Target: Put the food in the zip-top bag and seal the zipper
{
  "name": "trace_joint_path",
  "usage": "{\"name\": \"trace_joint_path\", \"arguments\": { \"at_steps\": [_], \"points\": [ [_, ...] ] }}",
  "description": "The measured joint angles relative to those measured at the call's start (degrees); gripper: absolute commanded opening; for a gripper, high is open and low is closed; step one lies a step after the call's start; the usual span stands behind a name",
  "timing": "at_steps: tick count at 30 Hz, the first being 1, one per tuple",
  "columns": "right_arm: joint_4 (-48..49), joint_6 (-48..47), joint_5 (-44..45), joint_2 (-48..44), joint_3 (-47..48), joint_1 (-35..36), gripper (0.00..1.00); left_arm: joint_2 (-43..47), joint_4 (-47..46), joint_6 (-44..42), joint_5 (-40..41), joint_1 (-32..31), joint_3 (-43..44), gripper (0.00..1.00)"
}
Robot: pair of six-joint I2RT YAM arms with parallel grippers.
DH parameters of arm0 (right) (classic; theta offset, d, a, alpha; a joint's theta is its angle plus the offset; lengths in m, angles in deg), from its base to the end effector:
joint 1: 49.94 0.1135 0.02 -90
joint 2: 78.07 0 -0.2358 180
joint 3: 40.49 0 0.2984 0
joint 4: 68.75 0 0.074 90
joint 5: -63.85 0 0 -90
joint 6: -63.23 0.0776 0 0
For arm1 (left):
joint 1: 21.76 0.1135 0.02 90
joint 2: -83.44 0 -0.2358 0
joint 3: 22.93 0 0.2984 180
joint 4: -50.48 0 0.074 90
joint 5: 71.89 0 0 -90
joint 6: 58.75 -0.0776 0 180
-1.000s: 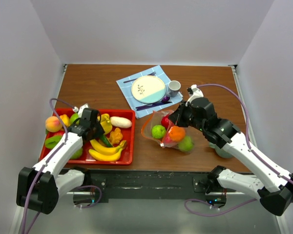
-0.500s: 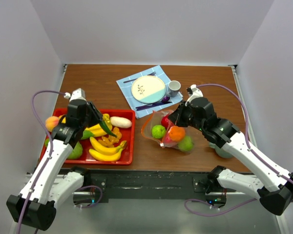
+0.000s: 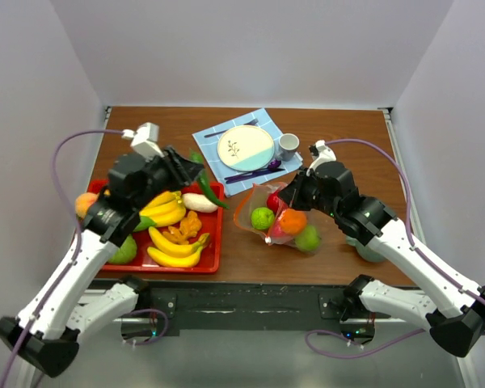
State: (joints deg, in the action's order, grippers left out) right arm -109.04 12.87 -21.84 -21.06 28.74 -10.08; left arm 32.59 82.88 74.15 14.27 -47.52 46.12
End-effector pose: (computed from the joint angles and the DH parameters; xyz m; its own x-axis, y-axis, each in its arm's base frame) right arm 0.2469 0.1986 0.3032 -0.6534 0.2832 -0.7020 -0.2225 0.8146 0.5357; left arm 0.2692 -0.1357 0.3524 -0.4968 -0.5144 -0.6990 0.2101 0.7102 -0.6720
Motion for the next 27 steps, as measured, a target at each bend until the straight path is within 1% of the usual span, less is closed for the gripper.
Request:
{"name": "trace_joint_path", "arguments": {
  "at_steps": [2, 4, 11, 15, 22, 24, 27],
  "points": [
    [0.0, 0.0, 0.0, 0.0, 0.0, 0.2, 0.00, -2.8, -2.5, 1.0, 1.4, -5.4, 0.0, 0.11],
    [0.0, 0.0, 0.0, 0.0, 0.0, 0.4, 0.00, -5.7, -4.5, 1.6, 3.1, -9.2, 0.0, 0.10],
    [-0.5, 0.0, 0.6, 0.0, 0.2, 0.8, 0.00, -13.3, -9.5, 2.1, 11.3, -19.2, 0.2, 0.08],
    [-1.0, 0.0, 0.7, 0.0, 0.5, 1.0, 0.00, -16.1, -12.5, 2.1, 14.9, -24.3, 0.1, 0.06],
    [-2.1, 0.2, 1.6, 0.0, 1.9, 1.0, 0.00, -18.7, -18.2, 1.6, 26.3, -35.5, -1.3, 0.06],
    [-2.4, 0.2, 2.2, 0.0, 2.7, 1.0, 0.00, -18.7, -20.2, 1.6, 28.6, -37.9, -3.1, 0.06],
    [-2.8, 0.2, 2.3, 0.0, 3.5, 1.0, 0.00, -20.2, -21.6, 1.6, 30.6, -39.7, -4.3, 0.05]
  ]
}}
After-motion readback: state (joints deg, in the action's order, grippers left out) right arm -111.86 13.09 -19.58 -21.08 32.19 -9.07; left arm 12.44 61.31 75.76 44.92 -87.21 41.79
